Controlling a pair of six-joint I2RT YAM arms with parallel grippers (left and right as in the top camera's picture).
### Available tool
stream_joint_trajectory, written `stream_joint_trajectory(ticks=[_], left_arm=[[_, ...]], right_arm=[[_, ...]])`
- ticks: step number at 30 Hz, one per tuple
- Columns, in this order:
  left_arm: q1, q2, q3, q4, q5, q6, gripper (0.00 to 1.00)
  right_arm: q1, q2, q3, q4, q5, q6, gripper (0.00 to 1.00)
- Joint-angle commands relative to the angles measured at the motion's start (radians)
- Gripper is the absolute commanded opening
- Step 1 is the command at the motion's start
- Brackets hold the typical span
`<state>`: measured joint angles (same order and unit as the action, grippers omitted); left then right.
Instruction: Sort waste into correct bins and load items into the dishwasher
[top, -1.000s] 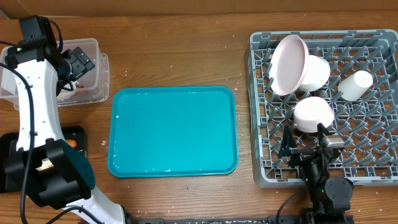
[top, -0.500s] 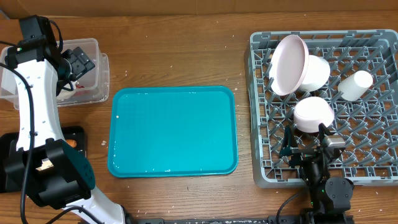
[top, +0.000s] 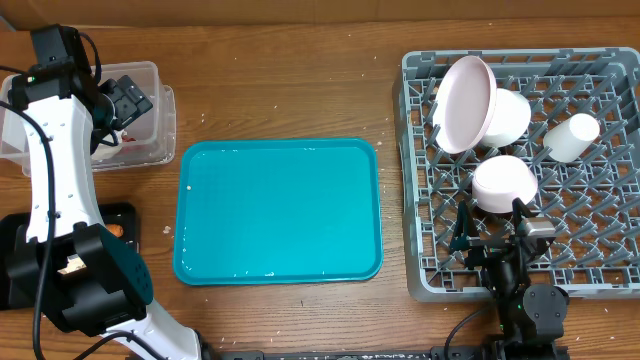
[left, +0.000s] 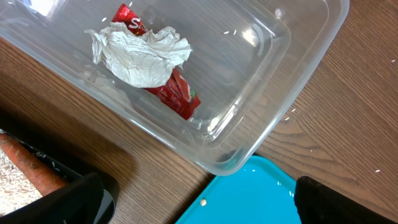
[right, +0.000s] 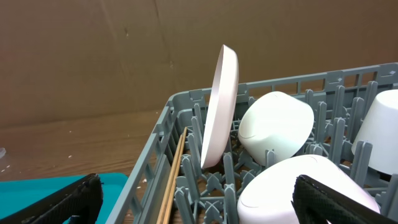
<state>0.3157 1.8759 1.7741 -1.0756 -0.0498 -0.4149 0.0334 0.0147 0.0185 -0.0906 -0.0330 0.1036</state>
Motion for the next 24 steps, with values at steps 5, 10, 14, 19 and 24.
stream_joint_trajectory(ticks=[5, 10, 14, 19, 24], left_arm=[[-0.001, -0.012, 0.024, 0.003, -0.01, 0.011, 1.0], [-0.001, -0.011, 0.024, 0.003, -0.01, 0.011, 1.0], [0.0, -0.015, 0.024, -0.023, -0.035, 0.039, 1.0], [-0.002, -0.055, 0.024, -0.151, -0.028, 0.045, 1.0], [-0.014, -0.121, -0.043, -0.225, -0.032, 0.075, 1.0]], right_arm=[[-0.001, -0.012, -0.01, 0.006, 0.013, -0.007, 1.0], [-0.001, -0.012, -0.01, 0.006, 0.013, -0.007, 1.0], [-0.001, -0.012, -0.01, 0.006, 0.013, -0.007, 1.0], [-0.001, -0.012, -0.01, 0.006, 0.013, -0.007, 1.0], [-0.001, -0.012, -0.01, 0.006, 0.013, -0.007, 1.0]])
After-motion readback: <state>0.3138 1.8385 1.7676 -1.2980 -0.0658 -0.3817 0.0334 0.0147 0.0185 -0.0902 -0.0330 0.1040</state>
